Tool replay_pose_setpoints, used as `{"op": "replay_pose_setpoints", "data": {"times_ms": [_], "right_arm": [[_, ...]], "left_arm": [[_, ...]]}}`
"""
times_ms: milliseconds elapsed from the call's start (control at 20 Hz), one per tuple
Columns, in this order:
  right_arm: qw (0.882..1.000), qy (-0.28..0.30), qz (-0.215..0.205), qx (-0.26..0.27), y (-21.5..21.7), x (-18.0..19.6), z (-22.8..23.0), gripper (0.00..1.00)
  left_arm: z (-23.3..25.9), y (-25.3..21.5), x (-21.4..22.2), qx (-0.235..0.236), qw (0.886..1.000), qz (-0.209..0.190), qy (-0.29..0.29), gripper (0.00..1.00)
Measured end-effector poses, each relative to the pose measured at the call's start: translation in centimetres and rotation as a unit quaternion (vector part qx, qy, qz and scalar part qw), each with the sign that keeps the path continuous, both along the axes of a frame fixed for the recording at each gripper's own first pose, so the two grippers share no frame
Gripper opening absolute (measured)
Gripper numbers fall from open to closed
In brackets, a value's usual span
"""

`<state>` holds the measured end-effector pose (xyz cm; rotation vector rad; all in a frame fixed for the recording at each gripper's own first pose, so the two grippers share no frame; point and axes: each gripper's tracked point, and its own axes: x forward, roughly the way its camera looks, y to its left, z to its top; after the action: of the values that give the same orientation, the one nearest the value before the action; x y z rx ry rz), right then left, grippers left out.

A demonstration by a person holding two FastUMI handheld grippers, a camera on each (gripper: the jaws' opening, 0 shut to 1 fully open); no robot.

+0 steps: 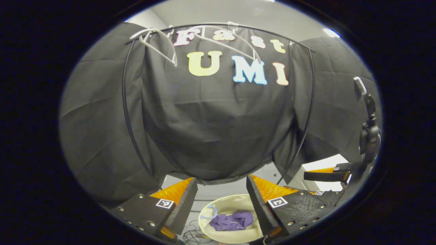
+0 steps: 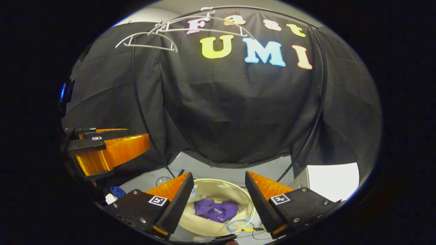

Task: Grasp the clothes on the hanger with both hands and then place them into the laundry hamper below.

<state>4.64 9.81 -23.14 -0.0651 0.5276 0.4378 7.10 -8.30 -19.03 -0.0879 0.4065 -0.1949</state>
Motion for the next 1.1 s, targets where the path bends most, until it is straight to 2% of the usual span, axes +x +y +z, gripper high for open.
{"op": "replay_pose_setpoints", "data": {"times_ms": [100,150,200,250,300,500,750,1100], "right_arm": [[0.999,-0.035,-0.011,0.008,-0.2,-0.1,3.0,0.94],[0.998,-0.052,-0.015,0.013,-0.2,0.2,4.6,0.92],[0.997,-0.068,-0.019,0.017,-0.3,0.1,6.3,0.94],[0.996,-0.083,-0.020,0.022,-0.7,0.2,8.1,0.94],[0.995,-0.096,-0.022,0.025,-0.9,0.1,9.6,0.94],[0.988,-0.140,-0.037,0.047,-2.8,0.2,15.3,0.92],[0.979,-0.182,-0.067,0.056,-7.1,-0.5,20.8,0.92],[0.965,-0.233,-0.100,0.070,-11.8,-1.6,25.8,0.94]], "left_arm": [[3.9,0.7,0.3,-0.006,0.999,0.008,-0.039,0.90],[5.6,1.4,0.2,-0.008,0.998,0.011,-0.057,0.78],[7.3,1.9,0.2,-0.009,0.997,0.016,-0.071,0.89],[8.8,2.2,0.1,-0.010,0.996,0.019,-0.086,0.89],[10.5,2.4,0.0,-0.012,0.995,0.022,-0.100,0.84],[15.3,3.1,0.1,-0.008,0.988,0.037,-0.151,0.83],[18.8,1.6,-1.7,-0.021,0.984,0.036,-0.171,0.83],[23.5,2.0,-6.0,-0.007,0.976,0.053,-0.210,0.83]]}}
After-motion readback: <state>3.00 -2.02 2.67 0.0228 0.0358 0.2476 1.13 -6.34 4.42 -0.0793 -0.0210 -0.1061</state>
